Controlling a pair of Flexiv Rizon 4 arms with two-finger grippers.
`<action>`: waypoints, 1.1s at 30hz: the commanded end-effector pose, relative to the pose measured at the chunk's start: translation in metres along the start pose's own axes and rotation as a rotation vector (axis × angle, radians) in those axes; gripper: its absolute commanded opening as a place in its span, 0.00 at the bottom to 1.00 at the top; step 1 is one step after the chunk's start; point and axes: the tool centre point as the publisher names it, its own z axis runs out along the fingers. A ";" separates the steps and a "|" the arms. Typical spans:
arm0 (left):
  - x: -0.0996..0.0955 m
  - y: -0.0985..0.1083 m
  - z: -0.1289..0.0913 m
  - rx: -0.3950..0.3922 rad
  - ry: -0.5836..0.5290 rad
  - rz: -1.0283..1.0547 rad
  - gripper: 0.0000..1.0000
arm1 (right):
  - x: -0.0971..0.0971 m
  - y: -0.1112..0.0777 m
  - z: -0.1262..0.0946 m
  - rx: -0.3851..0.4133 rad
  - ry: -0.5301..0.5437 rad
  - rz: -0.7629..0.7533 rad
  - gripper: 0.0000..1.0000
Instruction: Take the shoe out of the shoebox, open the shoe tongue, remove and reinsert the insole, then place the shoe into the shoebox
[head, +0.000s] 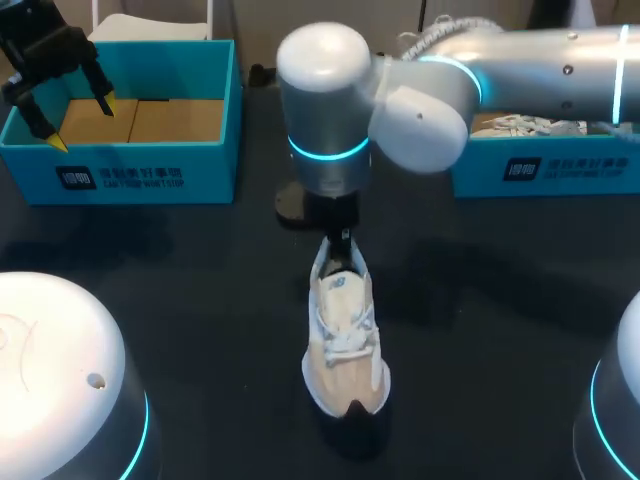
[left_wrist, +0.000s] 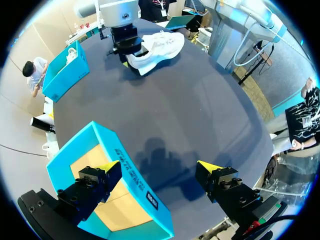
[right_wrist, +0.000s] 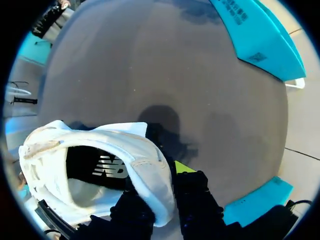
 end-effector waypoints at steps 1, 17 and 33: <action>0.000 0.000 0.000 -0.002 0.002 0.000 1.00 | -0.006 -0.016 -0.064 0.048 -0.036 0.005 0.00; 0.000 0.000 0.000 -0.002 0.002 0.000 1.00 | -0.023 -0.035 -0.125 0.040 -0.080 0.010 0.00; 0.000 0.000 0.000 -0.002 0.002 0.000 1.00 | -0.090 -0.082 -0.165 0.100 -0.154 0.025 0.00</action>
